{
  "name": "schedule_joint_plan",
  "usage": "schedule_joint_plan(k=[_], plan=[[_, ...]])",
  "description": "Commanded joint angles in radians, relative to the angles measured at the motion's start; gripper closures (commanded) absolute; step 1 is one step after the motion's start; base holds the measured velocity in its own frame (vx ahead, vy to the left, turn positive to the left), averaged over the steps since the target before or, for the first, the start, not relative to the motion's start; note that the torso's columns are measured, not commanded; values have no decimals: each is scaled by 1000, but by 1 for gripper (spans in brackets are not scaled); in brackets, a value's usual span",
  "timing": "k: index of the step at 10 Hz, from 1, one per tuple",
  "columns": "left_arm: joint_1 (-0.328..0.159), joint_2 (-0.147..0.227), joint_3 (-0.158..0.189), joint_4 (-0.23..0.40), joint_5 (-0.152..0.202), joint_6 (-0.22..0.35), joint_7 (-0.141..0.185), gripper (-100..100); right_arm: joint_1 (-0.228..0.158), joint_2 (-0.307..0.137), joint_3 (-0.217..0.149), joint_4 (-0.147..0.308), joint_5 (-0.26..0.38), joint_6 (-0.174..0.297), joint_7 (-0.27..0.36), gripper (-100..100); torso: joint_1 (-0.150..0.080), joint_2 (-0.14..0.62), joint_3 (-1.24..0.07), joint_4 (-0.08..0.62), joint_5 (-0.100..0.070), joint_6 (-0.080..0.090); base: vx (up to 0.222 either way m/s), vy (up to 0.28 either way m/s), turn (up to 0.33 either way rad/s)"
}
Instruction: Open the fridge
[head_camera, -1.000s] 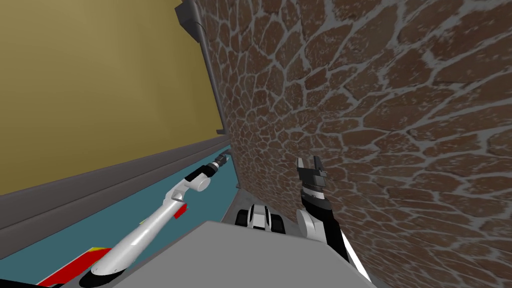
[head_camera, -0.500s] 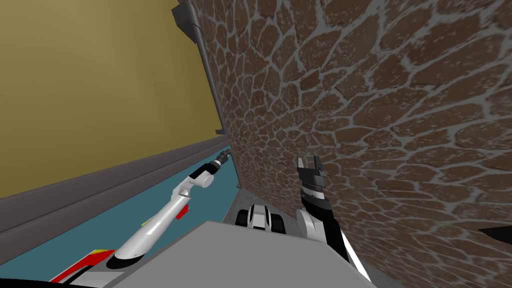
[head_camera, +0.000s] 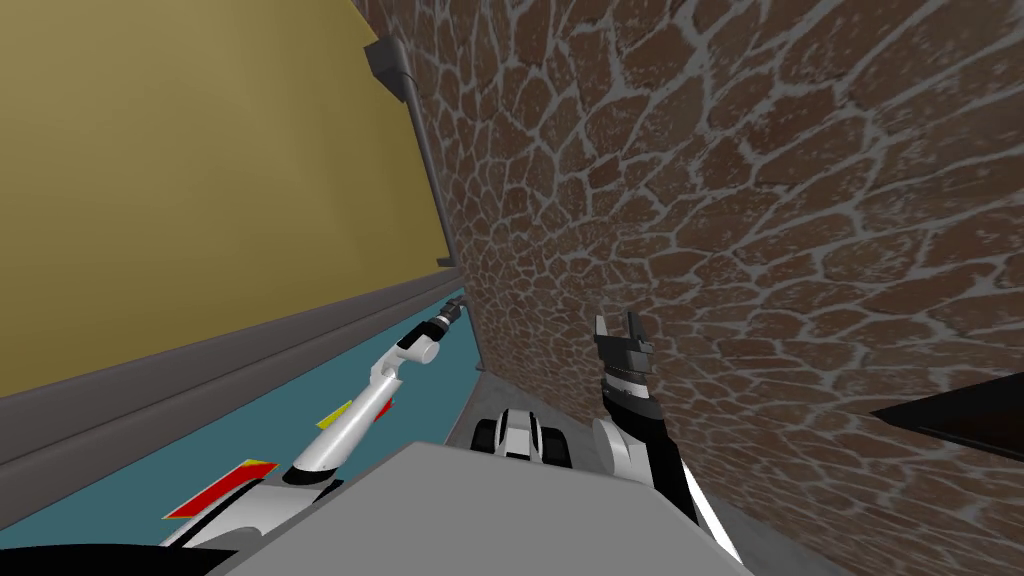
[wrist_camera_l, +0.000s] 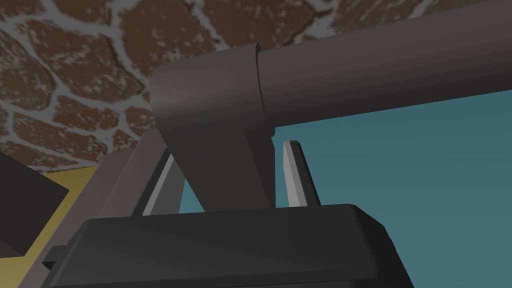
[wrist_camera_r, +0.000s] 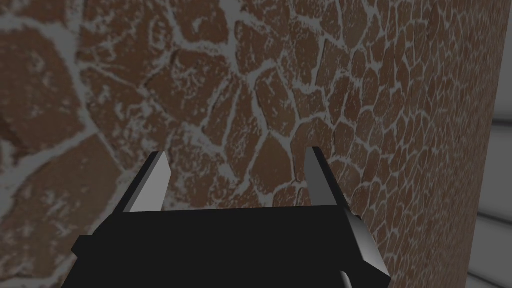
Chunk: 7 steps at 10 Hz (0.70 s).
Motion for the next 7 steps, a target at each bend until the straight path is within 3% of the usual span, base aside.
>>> schedule_joint_plan(k=[1,3,4,5,7], plan=[[-47,-15,0,80,-14,7,3,100,0,0,0,0,0,0,0,0,-3,-2,-1,2,-2,-4,-25,-5,4],[-47,-15,0,99,-14,7,3,100,1,0,0,0,0,0,0,0,-2,-7,-4,-2,-1,-5,21,-12,22],[-112,-59,-22,143,-60,-21,24,100,1,0,0,0,0,0,0,0,0,-7,-5,-4,1,-4,-131,31,-36],[-150,-78,-22,182,-78,-21,24,100,0,0,0,0,0,0,0,0,0,-3,-3,-3,1,3,-253,70,-113],[-167,-81,-22,232,-78,-21,24,100,0,0,0,0,0,0,0,0,-1,-4,-2,-1,0,-6,-84,20,-41]])
